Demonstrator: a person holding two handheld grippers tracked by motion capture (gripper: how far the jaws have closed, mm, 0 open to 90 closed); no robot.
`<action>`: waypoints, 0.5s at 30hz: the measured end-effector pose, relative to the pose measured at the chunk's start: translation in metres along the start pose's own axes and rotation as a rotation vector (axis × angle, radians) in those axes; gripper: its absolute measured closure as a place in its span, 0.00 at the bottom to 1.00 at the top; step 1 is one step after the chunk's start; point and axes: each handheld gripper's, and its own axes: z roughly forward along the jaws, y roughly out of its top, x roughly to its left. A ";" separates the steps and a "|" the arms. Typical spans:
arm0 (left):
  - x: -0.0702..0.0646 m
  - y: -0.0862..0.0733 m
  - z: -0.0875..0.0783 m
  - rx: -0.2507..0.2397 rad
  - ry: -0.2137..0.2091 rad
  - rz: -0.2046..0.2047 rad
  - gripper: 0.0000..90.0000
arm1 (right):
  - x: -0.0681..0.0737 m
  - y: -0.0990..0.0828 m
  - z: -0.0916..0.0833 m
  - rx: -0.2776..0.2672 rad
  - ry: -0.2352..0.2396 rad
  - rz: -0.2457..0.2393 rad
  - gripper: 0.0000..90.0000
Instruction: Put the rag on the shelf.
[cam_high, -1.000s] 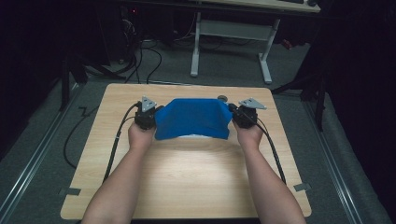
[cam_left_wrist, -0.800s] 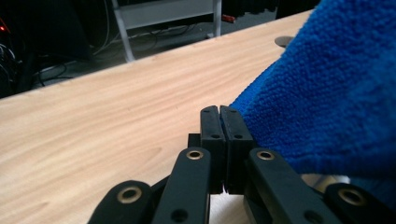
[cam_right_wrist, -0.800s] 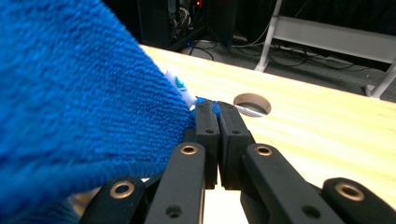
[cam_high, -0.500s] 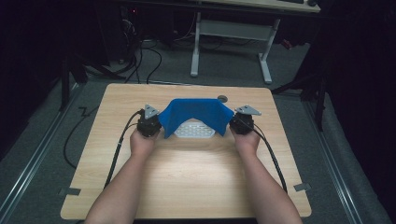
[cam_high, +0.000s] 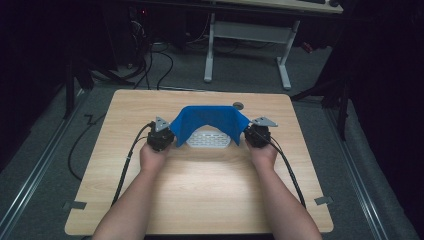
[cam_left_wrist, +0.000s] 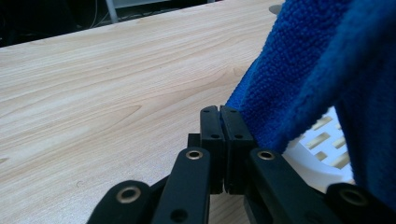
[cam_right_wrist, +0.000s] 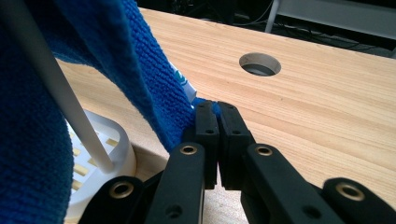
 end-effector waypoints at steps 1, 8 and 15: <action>0.000 0.000 0.000 -0.001 0.000 -0.001 0.99 | 0.000 0.001 0.000 -0.002 0.003 0.002 0.98; 0.000 0.002 -0.003 -0.002 0.008 -0.010 0.94 | -0.002 0.001 -0.003 -0.004 0.005 0.004 0.94; 0.002 0.004 -0.006 -0.001 0.021 -0.019 0.86 | -0.004 0.005 -0.008 -0.011 -0.012 0.013 0.84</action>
